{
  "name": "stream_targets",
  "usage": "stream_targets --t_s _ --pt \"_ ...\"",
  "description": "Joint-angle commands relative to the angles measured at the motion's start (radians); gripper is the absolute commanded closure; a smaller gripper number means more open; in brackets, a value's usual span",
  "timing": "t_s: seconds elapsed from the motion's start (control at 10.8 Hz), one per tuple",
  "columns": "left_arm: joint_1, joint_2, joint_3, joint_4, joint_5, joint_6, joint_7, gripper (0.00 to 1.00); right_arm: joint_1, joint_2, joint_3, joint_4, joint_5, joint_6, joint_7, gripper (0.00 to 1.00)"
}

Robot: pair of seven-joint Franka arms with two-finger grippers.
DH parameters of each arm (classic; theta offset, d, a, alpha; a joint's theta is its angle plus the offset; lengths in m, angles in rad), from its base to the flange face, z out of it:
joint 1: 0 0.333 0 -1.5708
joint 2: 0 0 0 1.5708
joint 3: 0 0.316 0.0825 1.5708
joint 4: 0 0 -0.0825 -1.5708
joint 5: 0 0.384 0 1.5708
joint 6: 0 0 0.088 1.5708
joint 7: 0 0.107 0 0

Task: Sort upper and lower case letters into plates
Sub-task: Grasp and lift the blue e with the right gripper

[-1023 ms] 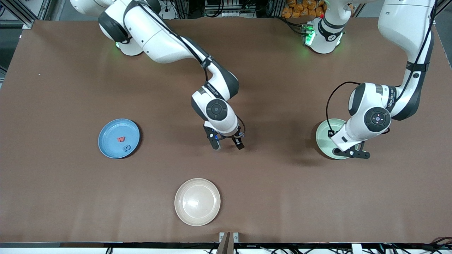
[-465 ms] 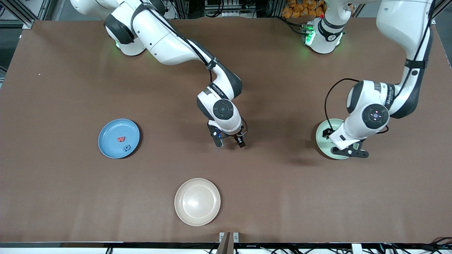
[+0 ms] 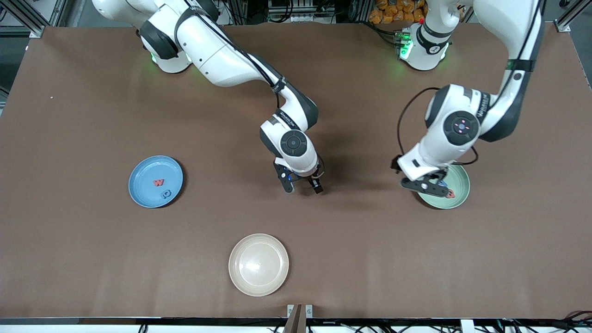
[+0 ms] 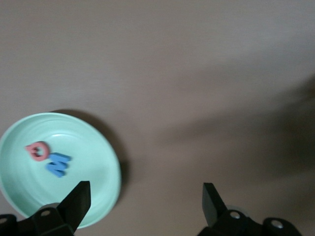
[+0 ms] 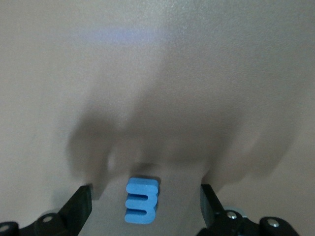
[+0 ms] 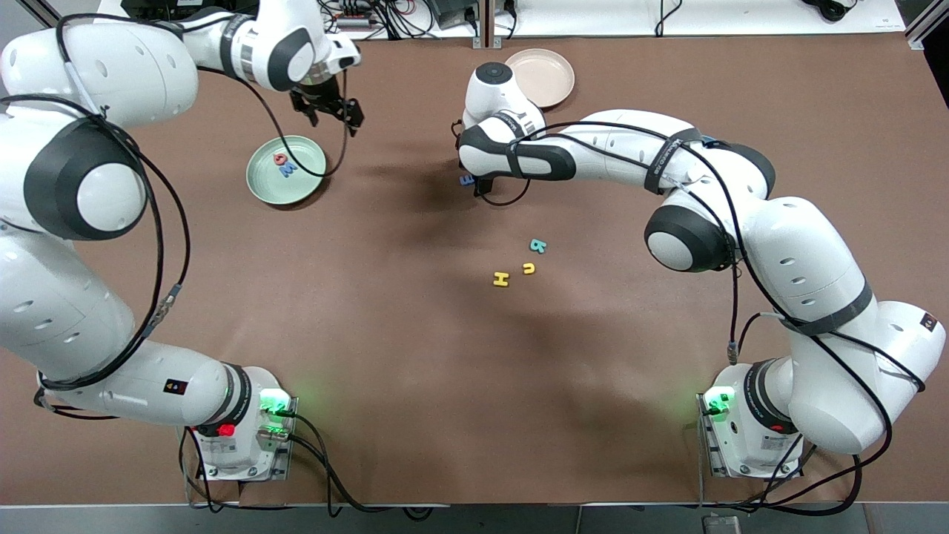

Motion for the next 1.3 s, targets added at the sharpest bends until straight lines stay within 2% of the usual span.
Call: stream_targets --t_s 0.0,0.28,0.47,0.56,0.84,1.21 --pt "0.003 -0.051 -0.044 -0.048 -0.036 -0.007 -0.005 0.0 0.022 0.023 -0.014 0.037 -0.006 -0.001 0.012 0.33" --pt "0.003 -0.083 -0.1 -0.077 -0.036 -0.007 -0.075 0.0 0.025 0.026 -0.013 0.036 -0.009 -0.001 0.013 0.73" --pt "0.003 -0.092 -0.128 -0.088 -0.036 -0.007 -0.118 0.0 0.032 0.026 -0.013 0.031 -0.021 -0.001 0.012 0.95" --pt "0.003 -0.097 -0.131 -0.093 -0.036 -0.007 -0.129 0.0 0.031 0.026 -0.013 0.029 -0.029 -0.001 0.008 1.0" --pt "0.003 -0.105 -0.137 -0.105 -0.036 -0.007 -0.132 0.0 0.008 0.016 -0.008 0.032 -0.026 -0.035 -0.036 1.0" --pt "0.003 -0.103 -0.153 -0.105 -0.036 -0.007 -0.135 0.0 -0.095 -0.117 0.012 0.029 -0.01 -0.348 -0.321 1.0"
